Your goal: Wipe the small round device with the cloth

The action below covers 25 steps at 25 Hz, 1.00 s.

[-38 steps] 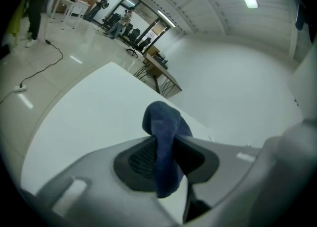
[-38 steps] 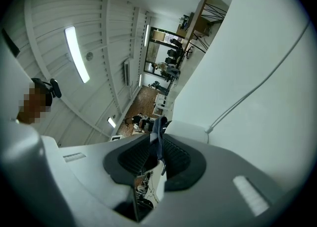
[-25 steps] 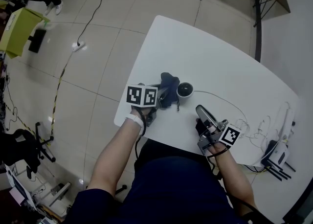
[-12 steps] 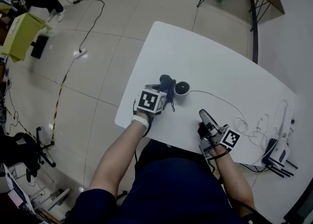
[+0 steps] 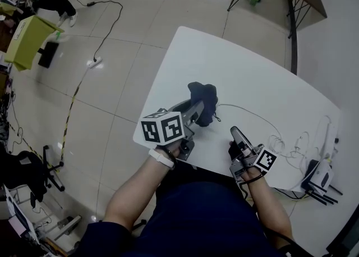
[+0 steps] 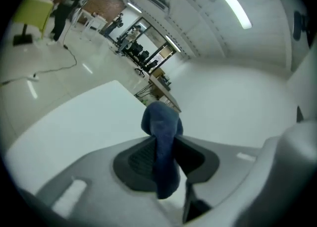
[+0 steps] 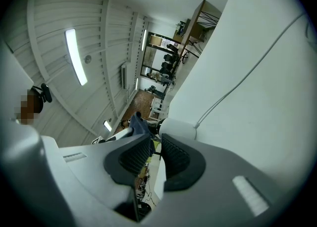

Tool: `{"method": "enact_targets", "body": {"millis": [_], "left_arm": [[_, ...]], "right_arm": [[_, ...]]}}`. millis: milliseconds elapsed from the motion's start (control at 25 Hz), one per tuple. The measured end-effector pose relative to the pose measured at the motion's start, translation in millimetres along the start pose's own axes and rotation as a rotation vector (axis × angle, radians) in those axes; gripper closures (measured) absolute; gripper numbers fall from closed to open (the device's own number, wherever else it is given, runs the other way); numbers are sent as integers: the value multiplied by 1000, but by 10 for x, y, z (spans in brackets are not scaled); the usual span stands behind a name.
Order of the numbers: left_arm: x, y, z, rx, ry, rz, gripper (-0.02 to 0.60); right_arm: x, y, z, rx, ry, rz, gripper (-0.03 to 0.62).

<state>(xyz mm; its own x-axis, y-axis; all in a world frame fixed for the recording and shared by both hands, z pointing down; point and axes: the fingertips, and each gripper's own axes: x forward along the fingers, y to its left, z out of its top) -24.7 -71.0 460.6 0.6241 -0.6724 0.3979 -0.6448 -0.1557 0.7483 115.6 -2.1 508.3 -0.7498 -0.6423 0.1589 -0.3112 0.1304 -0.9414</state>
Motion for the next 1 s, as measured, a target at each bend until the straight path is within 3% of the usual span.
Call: {"method": "enact_targets", "body": {"millis": [120,480,720,1000], "left_arm": [[146,-150,-51,-73,-18,-50,476],[251,304,-261,-243,-29,21,476],[258,632,-393,-287,-55,92,476],[325,1012,-638,-290,-11,195,476]], "right_arm": [[35,-22,-11,2,8,-3,517],[107,-176,52,8,35,-32,520],[270,-201,125,9,64,-26,522],[452,-106,122,-9,104,-1,523]]}}
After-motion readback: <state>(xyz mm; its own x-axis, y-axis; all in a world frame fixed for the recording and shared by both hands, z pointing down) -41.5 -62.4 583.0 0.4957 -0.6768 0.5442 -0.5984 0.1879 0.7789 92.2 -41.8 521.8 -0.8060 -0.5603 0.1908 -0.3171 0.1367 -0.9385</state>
